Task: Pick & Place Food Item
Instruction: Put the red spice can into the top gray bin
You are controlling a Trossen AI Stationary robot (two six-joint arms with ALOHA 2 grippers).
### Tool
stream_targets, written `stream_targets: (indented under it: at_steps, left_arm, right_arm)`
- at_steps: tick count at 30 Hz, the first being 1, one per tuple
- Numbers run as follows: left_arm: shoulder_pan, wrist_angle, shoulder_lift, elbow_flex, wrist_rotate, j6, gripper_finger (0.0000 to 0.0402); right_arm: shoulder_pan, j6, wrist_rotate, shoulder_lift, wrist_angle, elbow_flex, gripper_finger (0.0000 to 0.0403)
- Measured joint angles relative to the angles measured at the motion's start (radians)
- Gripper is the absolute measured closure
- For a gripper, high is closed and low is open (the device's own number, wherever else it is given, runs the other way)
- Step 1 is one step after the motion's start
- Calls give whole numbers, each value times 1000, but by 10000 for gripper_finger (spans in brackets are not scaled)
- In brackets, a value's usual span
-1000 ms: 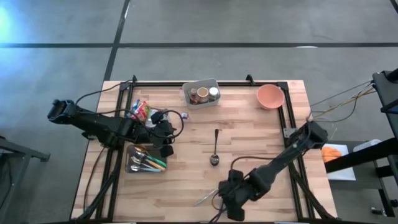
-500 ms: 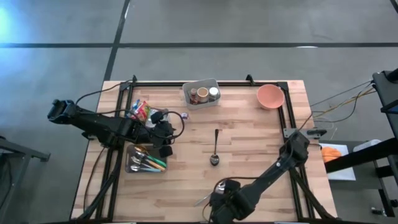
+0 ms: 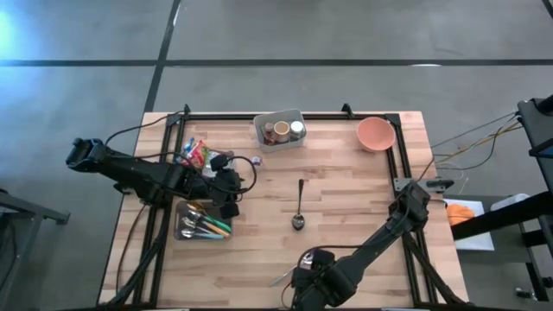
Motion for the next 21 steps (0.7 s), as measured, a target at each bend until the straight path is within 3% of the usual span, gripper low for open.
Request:
stream_targets:
  at_steps: [12, 19, 21]
  left_arm:
    - [0, 0, 0, 0, 0, 15, 276]
    - [0, 0, 0, 0, 0, 21, 276]
    - [0, 0, 0, 0, 0, 22, 276]
  right_arm:
    - [-4, 22, -80, 1, -4, -2, 103]
    - [-7, 34, -92, 2, -6, -3, 14]
    - [-8, 29, -93, 2, -6, -3, 10]
